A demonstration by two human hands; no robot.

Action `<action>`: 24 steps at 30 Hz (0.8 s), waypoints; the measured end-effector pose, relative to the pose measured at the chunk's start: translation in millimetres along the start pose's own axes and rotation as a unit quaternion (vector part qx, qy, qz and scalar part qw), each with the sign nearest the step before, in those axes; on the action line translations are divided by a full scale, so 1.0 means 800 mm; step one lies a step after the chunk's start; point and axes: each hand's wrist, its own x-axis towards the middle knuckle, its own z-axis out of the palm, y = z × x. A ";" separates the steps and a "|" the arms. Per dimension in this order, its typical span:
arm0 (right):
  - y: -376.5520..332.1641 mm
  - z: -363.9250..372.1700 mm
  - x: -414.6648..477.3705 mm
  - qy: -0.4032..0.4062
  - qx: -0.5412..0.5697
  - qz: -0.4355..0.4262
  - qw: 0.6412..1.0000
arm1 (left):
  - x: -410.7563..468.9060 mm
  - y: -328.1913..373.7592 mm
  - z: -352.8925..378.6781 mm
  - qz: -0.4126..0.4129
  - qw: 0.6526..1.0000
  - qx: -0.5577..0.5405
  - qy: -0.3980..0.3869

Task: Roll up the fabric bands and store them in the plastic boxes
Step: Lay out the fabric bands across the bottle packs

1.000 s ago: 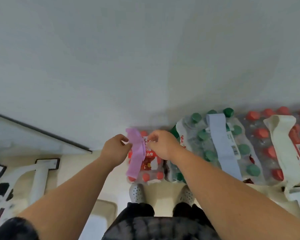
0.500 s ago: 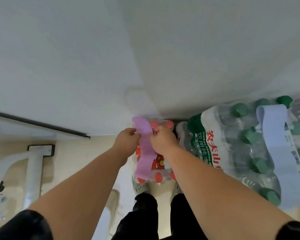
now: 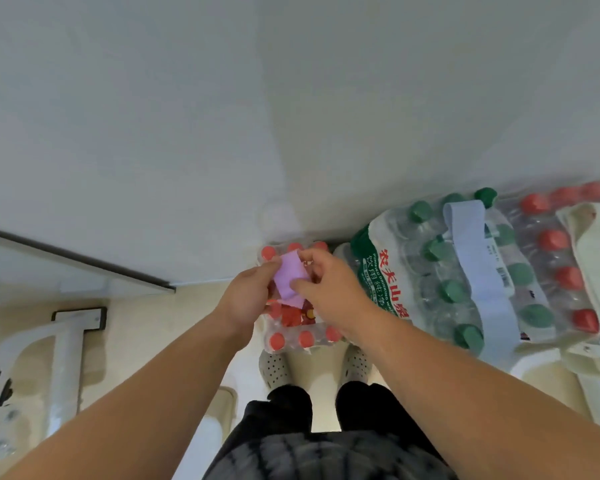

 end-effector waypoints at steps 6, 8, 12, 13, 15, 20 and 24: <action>-0.044 -0.054 -0.109 0.009 -0.053 -0.066 0.996 | -0.070 0.031 0.033 0.047 0.987 -0.151 -0.040; -0.052 -0.071 -0.133 0.007 -0.039 -0.080 0.996 | -0.083 0.042 0.048 0.063 0.970 -0.232 -0.040; -0.063 -0.124 -0.165 0.042 -0.005 -0.110 0.993 | -0.106 0.072 0.089 0.100 0.950 -0.295 -0.034; -0.063 -0.139 -0.171 0.053 0.002 -0.114 0.992 | -0.110 0.080 0.101 0.112 0.951 -0.287 -0.039; -0.058 -0.170 -0.184 0.064 0.023 -0.115 0.991 | -0.121 0.095 0.131 0.130 0.954 -0.263 -0.060; -0.022 -0.253 -0.217 0.031 0.071 -0.126 0.989 | -0.140 0.119 0.223 0.163 0.965 -0.197 -0.060; 0.020 -0.329 -0.243 -0.021 0.088 -0.093 0.992 | -0.150 0.129 0.307 0.201 0.968 -0.143 -0.047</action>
